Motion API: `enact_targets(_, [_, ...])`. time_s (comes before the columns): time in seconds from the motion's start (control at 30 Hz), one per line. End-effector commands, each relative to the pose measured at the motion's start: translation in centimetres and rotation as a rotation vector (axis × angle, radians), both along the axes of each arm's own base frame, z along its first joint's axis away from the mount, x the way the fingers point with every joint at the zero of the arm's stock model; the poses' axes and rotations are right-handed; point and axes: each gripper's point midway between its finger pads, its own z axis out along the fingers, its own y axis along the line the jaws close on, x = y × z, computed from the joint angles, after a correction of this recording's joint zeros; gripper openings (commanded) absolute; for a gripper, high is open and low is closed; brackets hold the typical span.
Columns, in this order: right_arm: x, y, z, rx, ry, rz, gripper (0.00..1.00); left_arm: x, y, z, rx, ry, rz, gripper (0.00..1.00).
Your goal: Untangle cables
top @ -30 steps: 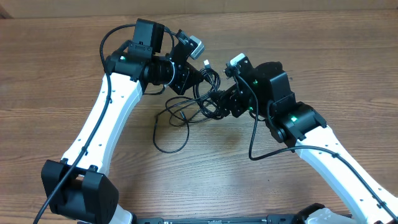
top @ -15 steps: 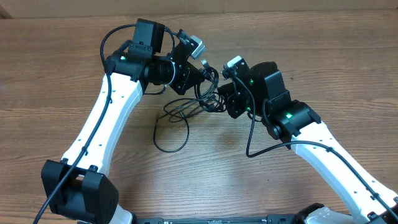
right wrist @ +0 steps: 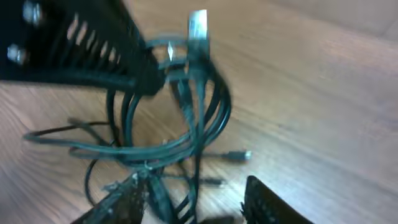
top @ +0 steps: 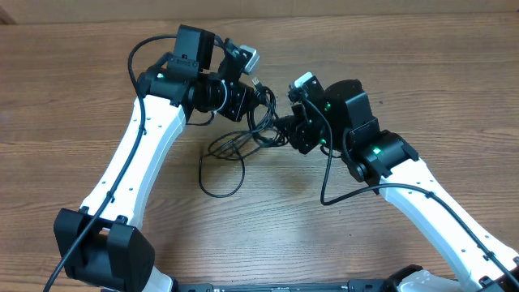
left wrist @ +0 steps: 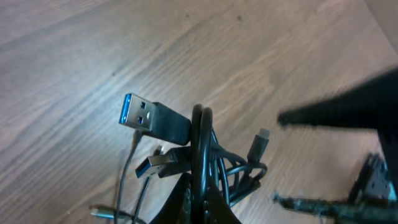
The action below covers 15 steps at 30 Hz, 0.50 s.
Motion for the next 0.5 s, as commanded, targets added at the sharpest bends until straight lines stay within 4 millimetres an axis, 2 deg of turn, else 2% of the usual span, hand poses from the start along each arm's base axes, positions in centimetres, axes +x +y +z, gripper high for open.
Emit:
enact_targets(0.0, [0.6, 0.5, 1.5, 0.027, -0.039, 0.004, 0.51, -1.6, -1.5, 0.8, -0.074, -0.042, -0.177, 0.04])
enact_targets(0.13, [0.3, 0.3, 1.1, 0.016, -0.018, 0.004, 0.51, -2.7, -3.4, 3.1, -0.233, -0.054, -0.273, 0.04])
enact_targets(0.2, [0.0, 0.3, 0.7, 0.01, 0.0, 0.007, 0.49, -2.7, -3.6, 3.5, -0.257, -0.063, -0.284, 0.04])
enact_targets(0.27, [-0.3, 0.3, 0.5, 0.009, 0.016, 0.016, 0.3, -2.6, -3.7, 3.6, -0.261, -0.067, -0.286, 0.04])
enact_targets(0.3, [-0.3, 0.3, 0.4, 0.01, 0.019, 0.019, 0.26, -2.6, -3.7, 3.6, -0.261, -0.067, -0.286, 0.04])
enact_targets(0.4, [-0.5, 0.4, 0.4, 0.014, 0.027, 0.027, 0.04, -2.6, -3.6, 3.6, -0.26, -0.067, -0.285, 0.04])
enact_targets(0.47, [-0.5, 0.4, 0.4, 0.014, 0.027, 0.027, 0.04, -2.4, -3.5, 3.4, -0.247, -0.069, -0.275, 0.04])
